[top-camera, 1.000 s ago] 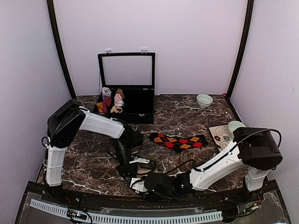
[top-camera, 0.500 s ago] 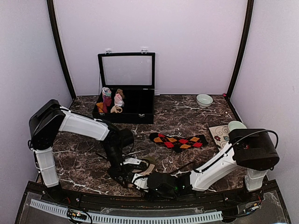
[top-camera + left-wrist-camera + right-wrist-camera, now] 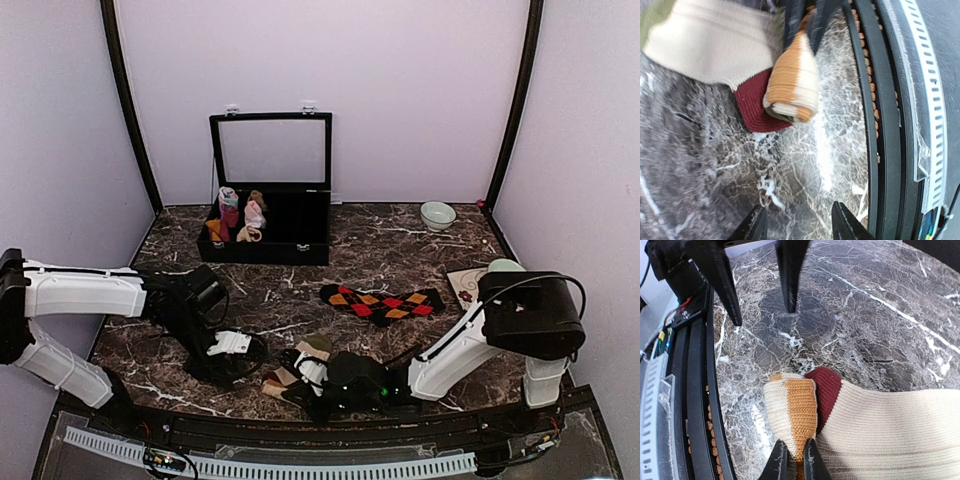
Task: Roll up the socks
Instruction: Roll the sock at the center of the board.
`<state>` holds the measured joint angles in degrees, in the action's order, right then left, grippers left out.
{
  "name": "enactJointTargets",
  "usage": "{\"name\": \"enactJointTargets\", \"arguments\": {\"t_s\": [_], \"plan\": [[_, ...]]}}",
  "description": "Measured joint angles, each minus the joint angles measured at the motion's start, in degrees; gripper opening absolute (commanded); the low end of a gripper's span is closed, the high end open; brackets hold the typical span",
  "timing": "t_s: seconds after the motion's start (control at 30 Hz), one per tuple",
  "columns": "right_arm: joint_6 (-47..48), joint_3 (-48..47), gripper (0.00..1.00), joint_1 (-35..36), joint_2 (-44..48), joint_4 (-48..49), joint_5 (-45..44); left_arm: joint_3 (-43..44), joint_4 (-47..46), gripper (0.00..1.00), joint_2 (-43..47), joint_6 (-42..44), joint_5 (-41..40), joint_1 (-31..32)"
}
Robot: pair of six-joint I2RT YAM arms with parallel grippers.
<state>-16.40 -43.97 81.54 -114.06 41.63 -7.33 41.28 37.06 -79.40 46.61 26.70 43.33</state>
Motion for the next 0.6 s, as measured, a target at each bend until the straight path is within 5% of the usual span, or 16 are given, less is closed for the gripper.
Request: {"name": "enactJointTargets", "arguments": {"t_s": [0.2, 0.6], "plan": [[-6.62, 1.22, 0.01, -3.54, -0.37, 2.19, 8.13, -0.72, -1.66, 0.40, 4.59, 4.90, -1.07, 3.15], [-15.74, 2.36, 0.01, -6.10, -1.29, 4.35, 13.86, 7.80, -3.65, 0.39, -4.63, 10.60, -7.54, 15.98]]}}
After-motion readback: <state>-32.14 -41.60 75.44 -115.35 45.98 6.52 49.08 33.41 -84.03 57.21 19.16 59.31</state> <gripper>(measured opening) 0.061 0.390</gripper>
